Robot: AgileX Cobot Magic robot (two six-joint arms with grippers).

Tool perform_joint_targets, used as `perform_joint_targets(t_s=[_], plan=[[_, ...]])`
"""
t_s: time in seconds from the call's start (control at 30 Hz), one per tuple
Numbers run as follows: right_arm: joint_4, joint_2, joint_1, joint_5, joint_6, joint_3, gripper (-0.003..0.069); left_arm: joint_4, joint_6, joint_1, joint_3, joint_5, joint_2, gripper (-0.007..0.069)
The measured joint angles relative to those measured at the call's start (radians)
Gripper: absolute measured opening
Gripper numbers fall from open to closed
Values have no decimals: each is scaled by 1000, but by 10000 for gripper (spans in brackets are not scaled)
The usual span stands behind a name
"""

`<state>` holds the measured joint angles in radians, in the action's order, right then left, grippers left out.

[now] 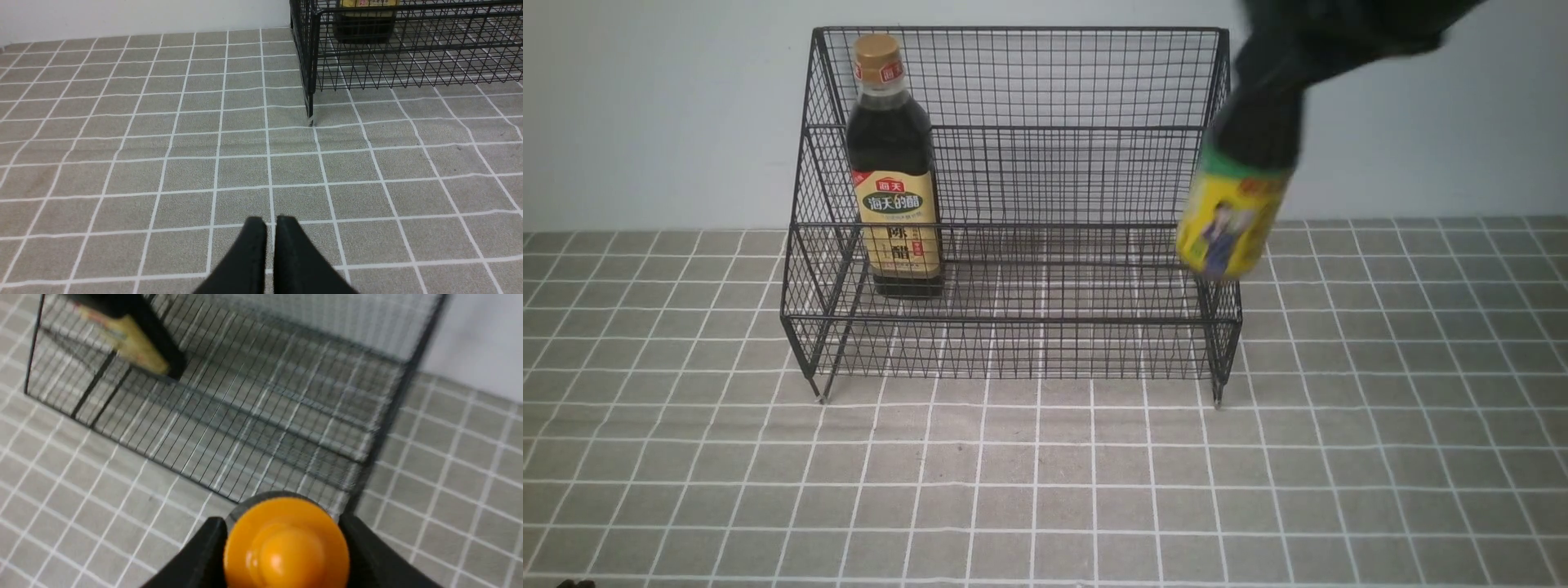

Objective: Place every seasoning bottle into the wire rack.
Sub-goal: Use the right arm to put the condiment bottle back on the shelf

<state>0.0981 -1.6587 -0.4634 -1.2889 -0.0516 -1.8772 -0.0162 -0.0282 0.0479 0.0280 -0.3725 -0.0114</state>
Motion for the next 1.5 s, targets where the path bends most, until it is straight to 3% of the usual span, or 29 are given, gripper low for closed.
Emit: perform_joint_targets(t_s=[0.27, 0.83, 1.3, 1.5], plan=[[-119, -150, -37, 29, -88, -4, 314, 0, 0, 0, 0, -1, 0, 15], [-124, -181, -37, 133, -114, -3, 314, 0, 0, 0, 0, -3, 0, 15], [-120, -302, -37, 33, -115, -3, 314, 0, 0, 0, 0, -3, 0, 15], [-107, -296, -37, 36, -115, -4, 470, 0, 0, 0, 0, -3, 0, 15]])
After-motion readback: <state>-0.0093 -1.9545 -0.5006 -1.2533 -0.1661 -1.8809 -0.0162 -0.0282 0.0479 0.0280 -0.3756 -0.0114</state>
